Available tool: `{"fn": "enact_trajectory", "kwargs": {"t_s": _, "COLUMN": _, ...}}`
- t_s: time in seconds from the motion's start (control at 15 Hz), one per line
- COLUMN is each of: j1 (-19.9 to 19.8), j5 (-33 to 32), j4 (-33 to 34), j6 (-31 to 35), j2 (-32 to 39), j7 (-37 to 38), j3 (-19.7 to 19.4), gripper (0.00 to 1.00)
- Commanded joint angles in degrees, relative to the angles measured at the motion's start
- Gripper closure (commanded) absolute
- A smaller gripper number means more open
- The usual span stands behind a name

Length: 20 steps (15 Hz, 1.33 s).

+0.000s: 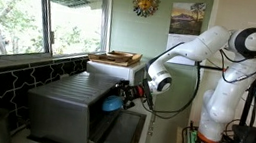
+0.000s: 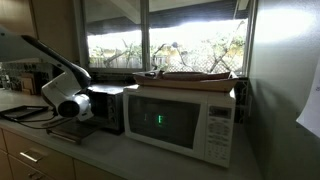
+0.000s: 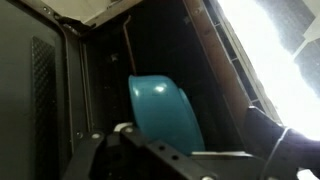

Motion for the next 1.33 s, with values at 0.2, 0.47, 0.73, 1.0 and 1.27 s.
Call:
{"fn": "enact_trajectory", "kwargs": {"t_s": 0.2, "j1": 1.26, "j5": -5.69, "j4": -0.9, "j6": 9.54, "j2": -7.03, "j7": 10.58, "j3": 3.4, "gripper": 0.0}}
{"fn": "enact_trajectory", "kwargs": {"t_s": 0.47, "j1": 0.26, "j5": -5.46, "j4": -0.85, "j6": 10.42, "j2": -7.66, "j7": 1.28, "j3": 5.31, "gripper": 0.0}}
{"fn": "enact_trajectory", "kwargs": {"t_s": 0.73, "j1": -1.89, "j5": 0.69, "j4": -0.09, "j6": 12.03, "j2": -6.54, "j7": -13.73, "j3": 7.04, "gripper": 0.0}}
{"fn": "enact_trajectory", "kwargs": {"t_s": 1.0, "j1": -3.56, "j5": 5.66, "j4": 0.51, "j6": 14.5, "j2": -5.32, "j7": -27.03, "j3": 8.54, "gripper": 0.0}}
{"fn": "enact_trajectory", "kwargs": {"t_s": 1.27, "j1": -4.16, "j5": 7.93, "j4": 1.37, "j6": 18.2, "j2": -4.17, "j7": -35.96, "j3": 10.07, "gripper": 0.0}}
